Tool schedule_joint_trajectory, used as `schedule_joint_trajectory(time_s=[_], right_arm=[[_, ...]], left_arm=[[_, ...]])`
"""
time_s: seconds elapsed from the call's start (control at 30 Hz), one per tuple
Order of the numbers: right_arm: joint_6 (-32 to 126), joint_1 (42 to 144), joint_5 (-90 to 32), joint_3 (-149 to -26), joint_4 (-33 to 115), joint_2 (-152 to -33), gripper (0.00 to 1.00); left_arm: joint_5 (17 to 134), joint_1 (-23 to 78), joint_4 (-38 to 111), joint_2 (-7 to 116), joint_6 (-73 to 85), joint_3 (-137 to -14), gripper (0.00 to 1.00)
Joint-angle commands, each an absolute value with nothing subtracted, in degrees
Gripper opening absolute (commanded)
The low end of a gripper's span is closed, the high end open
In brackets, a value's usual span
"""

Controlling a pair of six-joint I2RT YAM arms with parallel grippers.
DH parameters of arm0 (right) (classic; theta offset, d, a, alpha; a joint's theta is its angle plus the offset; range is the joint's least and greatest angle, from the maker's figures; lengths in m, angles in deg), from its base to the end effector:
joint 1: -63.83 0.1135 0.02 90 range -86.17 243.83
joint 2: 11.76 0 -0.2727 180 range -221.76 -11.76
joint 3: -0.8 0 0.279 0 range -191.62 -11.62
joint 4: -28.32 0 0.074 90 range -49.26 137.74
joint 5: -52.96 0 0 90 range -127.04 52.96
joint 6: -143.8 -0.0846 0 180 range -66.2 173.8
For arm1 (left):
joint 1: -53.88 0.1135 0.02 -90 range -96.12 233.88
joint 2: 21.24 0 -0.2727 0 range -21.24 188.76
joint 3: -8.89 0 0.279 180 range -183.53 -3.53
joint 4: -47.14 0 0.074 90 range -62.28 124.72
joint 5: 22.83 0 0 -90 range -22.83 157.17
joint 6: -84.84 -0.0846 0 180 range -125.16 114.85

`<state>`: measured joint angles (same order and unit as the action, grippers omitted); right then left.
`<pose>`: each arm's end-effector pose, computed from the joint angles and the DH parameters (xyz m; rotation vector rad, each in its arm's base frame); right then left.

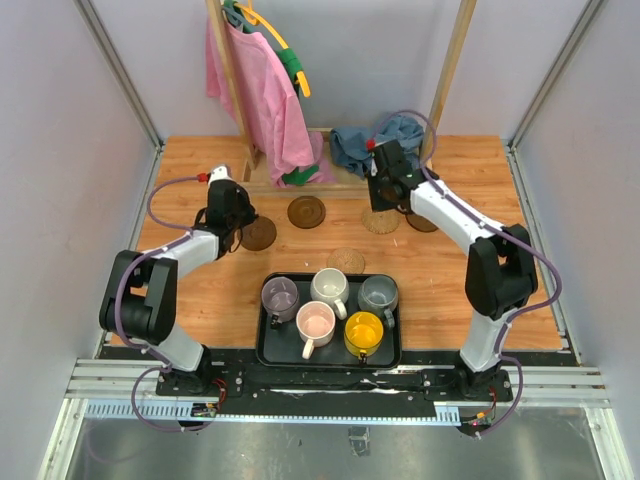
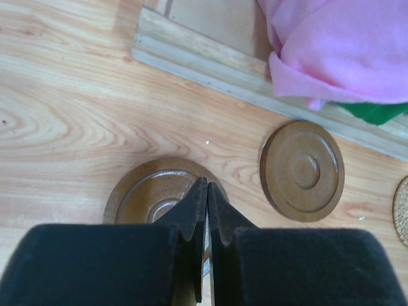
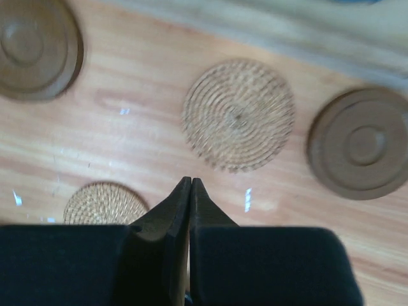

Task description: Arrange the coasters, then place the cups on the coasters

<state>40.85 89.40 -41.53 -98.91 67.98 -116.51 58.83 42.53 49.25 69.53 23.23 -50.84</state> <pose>0.4358 0.2012 0.2413 -0.2210 2.3501 0.2375 0.3953 -0.0668 0.1660 -0.3965 2.0433 -0.2743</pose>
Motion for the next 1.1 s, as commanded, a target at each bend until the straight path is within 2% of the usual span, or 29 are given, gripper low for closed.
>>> schedule_joint_trajectory(time_s=[0.0, 0.3, 0.6, 0.8, 1.07], right_arm=[[40.73, 94.02, -38.30, -93.33, 70.24, -117.05, 0.01], [37.94, 100.51, -35.24, -87.88, 67.86, -116.89, 0.01], [35.84, 103.62, -31.51, -87.33, 67.39, -121.64, 0.01], [35.39, 103.47, -34.56, -91.11, 70.25, -127.73, 0.01], [34.92, 100.73, -39.27, -102.35, 75.09, -137.77, 0.01]], left_arm=[[59.22, 42.83, 50.13, 66.77, 23.59, -47.21, 0.03], [60.02, 42.82, 49.85, 64.31, 25.23, -43.71, 0.02], [59.71, 42.85, 50.01, 64.49, 25.79, -42.03, 0.06], [59.70, 42.82, 50.02, 65.19, 25.48, -42.14, 0.04], [59.72, 42.83, 50.09, 66.59, 25.08, -42.40, 0.01]])
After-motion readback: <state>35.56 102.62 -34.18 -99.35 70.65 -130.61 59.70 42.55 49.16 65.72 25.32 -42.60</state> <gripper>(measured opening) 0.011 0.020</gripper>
